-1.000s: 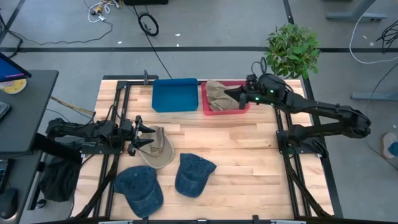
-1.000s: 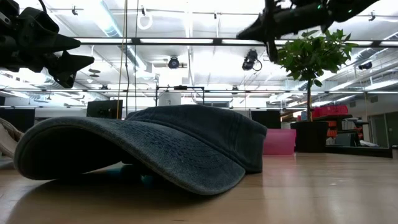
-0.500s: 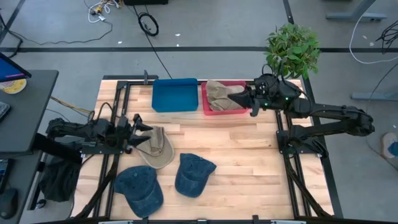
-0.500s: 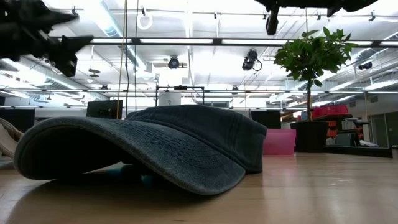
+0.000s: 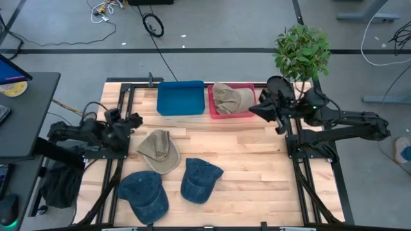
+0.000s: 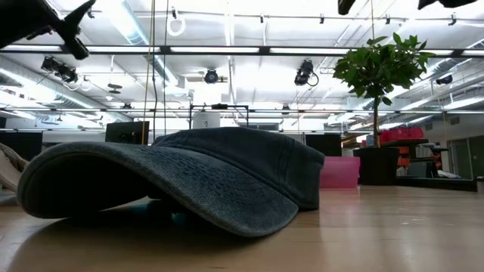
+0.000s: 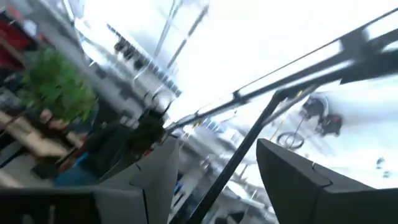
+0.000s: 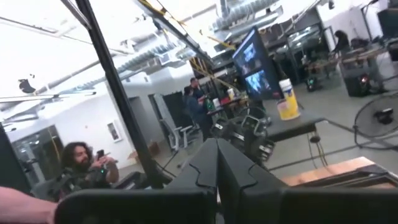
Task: Pick & Place hat
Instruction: Put the brown cap into the red bin
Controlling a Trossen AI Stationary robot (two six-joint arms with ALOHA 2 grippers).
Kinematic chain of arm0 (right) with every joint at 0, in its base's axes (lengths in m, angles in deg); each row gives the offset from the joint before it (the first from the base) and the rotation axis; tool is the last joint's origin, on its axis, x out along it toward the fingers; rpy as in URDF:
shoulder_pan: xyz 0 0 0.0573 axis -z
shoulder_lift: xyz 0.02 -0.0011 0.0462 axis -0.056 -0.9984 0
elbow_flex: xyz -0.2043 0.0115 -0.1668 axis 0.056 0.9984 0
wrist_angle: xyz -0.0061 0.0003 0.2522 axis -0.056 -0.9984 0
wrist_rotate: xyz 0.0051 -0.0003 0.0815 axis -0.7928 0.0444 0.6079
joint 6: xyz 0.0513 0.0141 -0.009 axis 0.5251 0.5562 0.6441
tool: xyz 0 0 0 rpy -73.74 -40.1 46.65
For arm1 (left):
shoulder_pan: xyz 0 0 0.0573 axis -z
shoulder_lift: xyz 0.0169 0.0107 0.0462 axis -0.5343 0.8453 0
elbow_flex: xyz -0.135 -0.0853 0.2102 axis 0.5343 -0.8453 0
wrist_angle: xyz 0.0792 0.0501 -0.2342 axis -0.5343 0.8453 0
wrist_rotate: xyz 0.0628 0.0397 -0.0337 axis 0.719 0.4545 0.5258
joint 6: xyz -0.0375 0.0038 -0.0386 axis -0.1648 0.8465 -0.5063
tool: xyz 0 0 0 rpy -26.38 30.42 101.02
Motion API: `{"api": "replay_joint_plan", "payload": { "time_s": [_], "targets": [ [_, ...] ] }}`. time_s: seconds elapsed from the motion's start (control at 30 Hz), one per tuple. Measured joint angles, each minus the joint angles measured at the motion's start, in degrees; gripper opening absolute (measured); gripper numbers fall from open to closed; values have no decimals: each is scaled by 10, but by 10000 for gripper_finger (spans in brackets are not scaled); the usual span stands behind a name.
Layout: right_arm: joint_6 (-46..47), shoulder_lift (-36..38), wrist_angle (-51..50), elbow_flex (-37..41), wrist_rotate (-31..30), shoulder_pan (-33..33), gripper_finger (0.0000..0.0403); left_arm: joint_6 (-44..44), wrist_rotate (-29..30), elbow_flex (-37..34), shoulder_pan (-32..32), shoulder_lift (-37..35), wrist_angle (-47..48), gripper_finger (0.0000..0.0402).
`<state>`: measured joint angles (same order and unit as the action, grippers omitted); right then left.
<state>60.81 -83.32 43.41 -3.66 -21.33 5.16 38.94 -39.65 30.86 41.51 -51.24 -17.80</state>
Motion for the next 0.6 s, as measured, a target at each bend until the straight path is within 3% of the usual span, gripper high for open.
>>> {"api": "replay_joint_plan", "payload": {
  "time_s": [0.17,0.5,0.6],
  "targets": [
    [13,45,0,47,0,13,4,12,14,46,0,0,-9,220],
    [4,96,40,118,1,17,4,78,197,88,0,26,-7,220],
    [-14,105,41,124,27,17,4,57,215,95,0,42,-5,220]
  ]
}}
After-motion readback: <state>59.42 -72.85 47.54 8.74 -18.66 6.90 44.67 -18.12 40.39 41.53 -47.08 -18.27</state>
